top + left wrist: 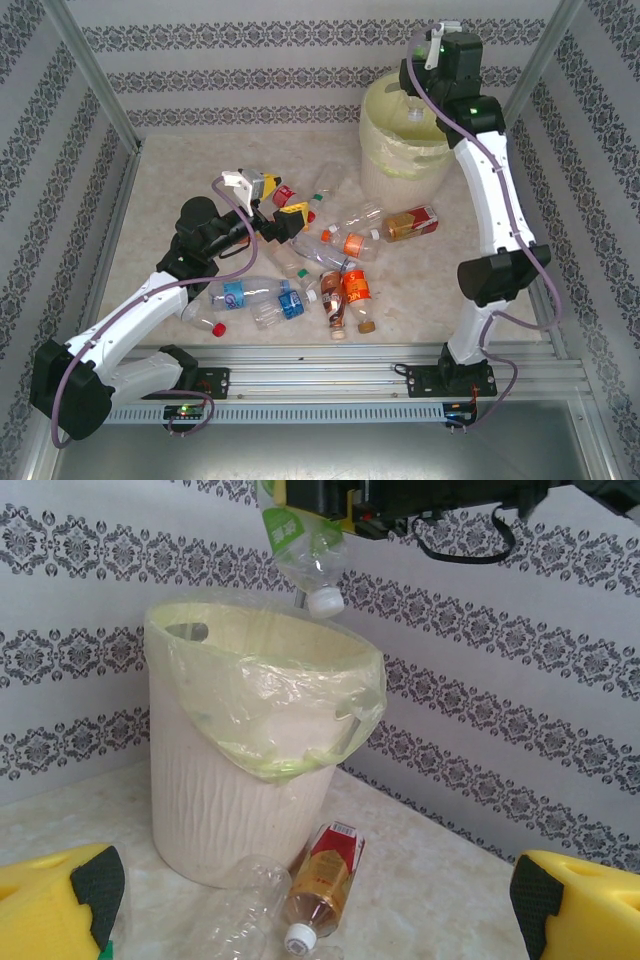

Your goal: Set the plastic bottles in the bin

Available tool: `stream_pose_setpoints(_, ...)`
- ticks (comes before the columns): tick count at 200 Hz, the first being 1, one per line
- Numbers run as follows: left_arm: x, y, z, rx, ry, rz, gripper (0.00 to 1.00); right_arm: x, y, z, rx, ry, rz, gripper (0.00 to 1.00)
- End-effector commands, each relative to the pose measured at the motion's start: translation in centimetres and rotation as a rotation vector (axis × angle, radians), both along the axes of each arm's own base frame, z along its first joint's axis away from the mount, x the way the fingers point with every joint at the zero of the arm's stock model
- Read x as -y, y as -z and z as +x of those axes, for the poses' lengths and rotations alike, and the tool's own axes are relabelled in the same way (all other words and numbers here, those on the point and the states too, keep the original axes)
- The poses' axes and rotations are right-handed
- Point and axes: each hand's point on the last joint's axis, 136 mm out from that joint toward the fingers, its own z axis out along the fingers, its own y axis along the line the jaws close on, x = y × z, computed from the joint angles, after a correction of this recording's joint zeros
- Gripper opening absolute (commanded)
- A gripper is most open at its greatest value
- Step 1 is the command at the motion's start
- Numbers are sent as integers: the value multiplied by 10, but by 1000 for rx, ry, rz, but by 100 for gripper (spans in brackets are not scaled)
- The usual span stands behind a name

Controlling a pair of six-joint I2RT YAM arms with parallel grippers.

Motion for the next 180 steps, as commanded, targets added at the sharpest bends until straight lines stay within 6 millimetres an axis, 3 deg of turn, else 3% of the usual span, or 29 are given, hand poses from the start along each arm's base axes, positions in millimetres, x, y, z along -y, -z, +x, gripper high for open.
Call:
stream_pose_setpoints(1,5,3,-2,14,8,25,100,17,5,11,-20,59,5,50)
stream_pose_setpoints(84,6,7,1,5,2,43,100,33,69,43,-194,50,51,49)
stream_pose_setpoints(180,6,10,2,1,0,54,100,33,140,42,-401,48,66,50)
